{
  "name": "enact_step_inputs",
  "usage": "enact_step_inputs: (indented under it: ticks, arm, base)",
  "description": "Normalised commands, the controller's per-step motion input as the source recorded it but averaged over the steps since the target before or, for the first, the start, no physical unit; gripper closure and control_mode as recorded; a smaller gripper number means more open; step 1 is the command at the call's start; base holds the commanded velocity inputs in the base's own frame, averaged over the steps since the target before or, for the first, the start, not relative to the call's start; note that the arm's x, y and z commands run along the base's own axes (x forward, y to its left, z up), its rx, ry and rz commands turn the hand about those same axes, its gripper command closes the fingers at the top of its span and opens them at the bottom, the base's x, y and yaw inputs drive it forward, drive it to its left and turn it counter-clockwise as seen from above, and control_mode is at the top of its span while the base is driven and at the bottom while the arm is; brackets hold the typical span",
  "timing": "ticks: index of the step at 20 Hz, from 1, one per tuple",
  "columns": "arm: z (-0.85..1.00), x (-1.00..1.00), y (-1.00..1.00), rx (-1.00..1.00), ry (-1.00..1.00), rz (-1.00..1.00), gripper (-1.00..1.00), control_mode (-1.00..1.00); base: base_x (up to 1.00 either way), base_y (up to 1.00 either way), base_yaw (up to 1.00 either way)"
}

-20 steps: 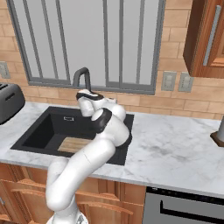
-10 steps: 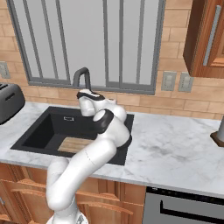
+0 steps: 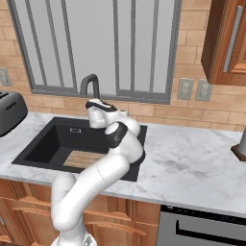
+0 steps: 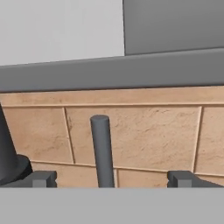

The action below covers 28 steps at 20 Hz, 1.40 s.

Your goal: Turn on the sink faucet with hot water and rinse the cutting board for ten seconds, then turn off the faucet. Push the cutting board to reach the water if necessary.

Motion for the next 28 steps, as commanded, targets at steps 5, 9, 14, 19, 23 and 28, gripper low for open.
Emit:
enact_step_inputs:
  ticks: [5,9,14,19,23,28]
  arm:
    - [-0.07,0.08,0.01,0.00,0.00,0.00,-1.00,-1.00]
    - [-0.04,0.01,0.01,0.00,0.00,0.00,-1.00,-1.00]
    - [-0.01,0.04,0.02,0.00,0.00,0.00,-1.00,-1.00]
    - [0.00,0.10,0.00,0.00,0.00,0.00,-1.00,-1.00]
    - [0.00,0.13,0.02,0.00,0.00,0.00,-1.00,-1.00]
    - [0.00,0.09,0.02,0.00,0.00,0.00,-1.00,-1.00]
  base:
    - [0.00,0.00,0.00]
    - [0.00,0.00,0.00]
    - [0.00,0.00,0.00]
    - [0.00,0.00,0.00]
    - [0.00,0.00,0.00]
    - [0.00,0.00,0.00]
